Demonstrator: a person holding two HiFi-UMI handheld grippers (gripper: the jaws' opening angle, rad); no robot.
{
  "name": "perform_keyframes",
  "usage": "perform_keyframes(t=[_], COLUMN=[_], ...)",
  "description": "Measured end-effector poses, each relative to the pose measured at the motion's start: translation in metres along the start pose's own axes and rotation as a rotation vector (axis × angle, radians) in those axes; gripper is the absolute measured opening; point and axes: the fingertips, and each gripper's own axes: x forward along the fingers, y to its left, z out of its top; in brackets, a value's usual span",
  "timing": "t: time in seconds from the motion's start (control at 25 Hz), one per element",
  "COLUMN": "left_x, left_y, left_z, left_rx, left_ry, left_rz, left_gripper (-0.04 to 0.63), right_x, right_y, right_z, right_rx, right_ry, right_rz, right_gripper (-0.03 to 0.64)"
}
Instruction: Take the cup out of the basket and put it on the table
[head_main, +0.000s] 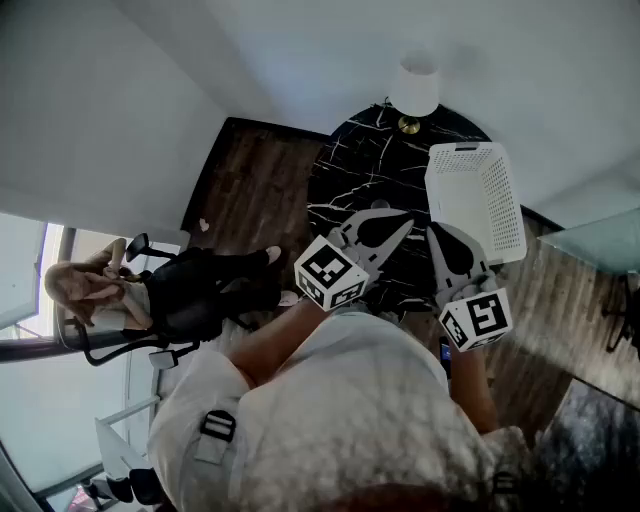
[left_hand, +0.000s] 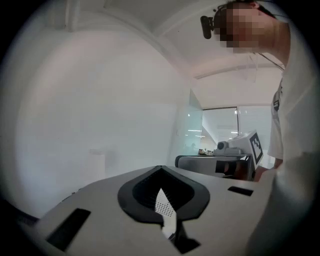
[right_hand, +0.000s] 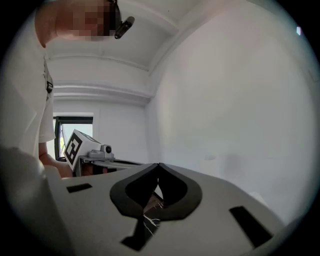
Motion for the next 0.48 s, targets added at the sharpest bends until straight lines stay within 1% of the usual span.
perform_keyframes(t=[0.2,0.32,0.4,0.48], left_x=[0.000,-0.004,-0.005,-0.005], left_y=[-0.012,-0.019,-0.019,-0.018], left_z=[0.017,0.029,0.030,0.027], left_rx=[0.026,0.055,0.050,0.025], left_ry=[-0.036,-0.091,-0.116,-0.122], left_rz=[0.002,0.040,0.074,0.087], left_gripper=[0.006,0.006,0.006,0.006], right_x=[-0.014,-0.022,-0.024,-0.025], right_y=[0.011,0.012,0.010,0.007], right_z=[0.026,0.031,0.030,0.029], right_rx=[-0.026,-0.015,0.001,-0.001], right_ry=[-0.068,-0.109,-0.122,-0.124], right_rz=[-0.007,-0.023,-0.039,-0.061], right_gripper=[0.009,0.008,0.009,0.008])
